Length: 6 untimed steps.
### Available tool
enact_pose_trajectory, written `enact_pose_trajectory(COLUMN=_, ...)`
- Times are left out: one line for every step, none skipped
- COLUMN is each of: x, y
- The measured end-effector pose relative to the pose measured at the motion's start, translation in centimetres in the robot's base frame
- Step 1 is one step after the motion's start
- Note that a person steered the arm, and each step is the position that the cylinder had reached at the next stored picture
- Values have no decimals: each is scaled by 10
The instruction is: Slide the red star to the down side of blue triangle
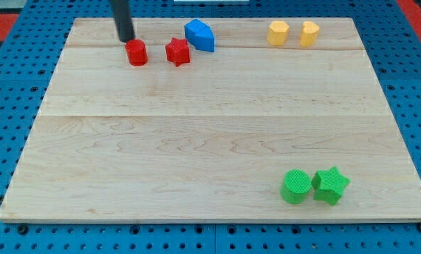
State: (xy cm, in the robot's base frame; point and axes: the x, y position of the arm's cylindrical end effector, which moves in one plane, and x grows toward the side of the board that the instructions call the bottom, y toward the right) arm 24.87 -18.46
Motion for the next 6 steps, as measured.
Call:
enact_pose_trajectory(x=16, y=-10)
enact_pose_trajectory(x=16, y=42)
enact_pose_trajectory(x=15, y=101)
enact_pose_trajectory(x=15, y=132)
enact_pose_trajectory(x=55, y=184)
enact_pose_trajectory(x=67, y=197)
